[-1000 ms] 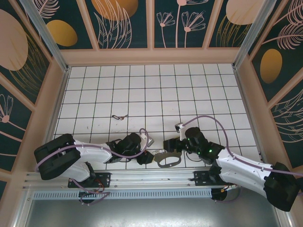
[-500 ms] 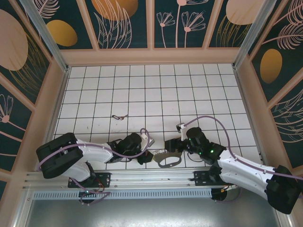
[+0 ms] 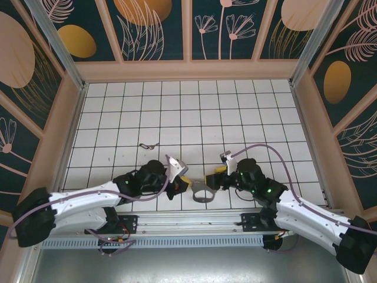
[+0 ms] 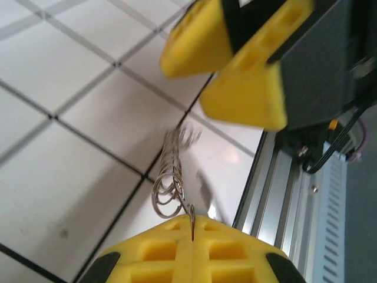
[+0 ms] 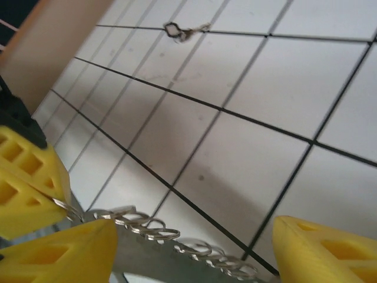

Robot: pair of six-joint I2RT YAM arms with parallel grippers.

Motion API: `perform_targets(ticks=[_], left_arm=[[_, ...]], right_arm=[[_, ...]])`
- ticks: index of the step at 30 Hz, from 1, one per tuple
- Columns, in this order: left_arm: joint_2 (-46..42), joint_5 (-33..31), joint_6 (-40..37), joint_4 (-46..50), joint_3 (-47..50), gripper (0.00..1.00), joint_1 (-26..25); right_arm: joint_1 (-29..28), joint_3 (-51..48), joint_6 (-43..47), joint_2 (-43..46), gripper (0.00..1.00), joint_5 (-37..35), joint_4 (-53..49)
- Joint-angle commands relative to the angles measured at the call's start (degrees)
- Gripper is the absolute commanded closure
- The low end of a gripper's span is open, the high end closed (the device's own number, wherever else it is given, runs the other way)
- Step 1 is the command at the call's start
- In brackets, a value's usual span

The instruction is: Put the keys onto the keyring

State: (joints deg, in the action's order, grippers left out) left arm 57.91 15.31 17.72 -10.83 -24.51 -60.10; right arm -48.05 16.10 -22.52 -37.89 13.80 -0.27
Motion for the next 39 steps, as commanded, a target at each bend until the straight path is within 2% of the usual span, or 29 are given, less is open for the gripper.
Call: perform_targets(ticks=[1, 6, 14, 22, 31, 39], left_arm=[[-5.2, -0.9, -5.1, 0.4, -1.8, 1.0, 0.0], [-10.5, -0.9, -9.4, 4.6, -6.7, 1.0, 0.1], [-13.8, 0.3, -15.3, 8.8, -11.2, 1.0, 0.1], [-16.1, 3.6, -17.2, 6.5, -10.7, 1.0, 0.1], [-17.0, 9.0, -17.3, 1.0, -10.0, 1.0, 0.0], [-16.6, 10.6, -17.2, -2.2, -8.7, 1.0, 0.0]], right_arm=[[-0.1, 3.6, 6.1, 2.2, 0.32, 3.3, 0.0], [-3.6, 5.3, 11.7, 5.5, 0.38, 6.8, 4.6], [-13.3, 8.0, 21.9, 5.1, 0.52, 3.2, 11.1], [-13.6, 8.0, 24.2, 4.2, 0.64, 2.9, 16.3], [-13.7, 6.6, 23.2, 3.0, 0.66, 10.8, 25.8], [-14.3, 7.1, 23.0, 0.7, 0.7, 12.7, 28.5]])
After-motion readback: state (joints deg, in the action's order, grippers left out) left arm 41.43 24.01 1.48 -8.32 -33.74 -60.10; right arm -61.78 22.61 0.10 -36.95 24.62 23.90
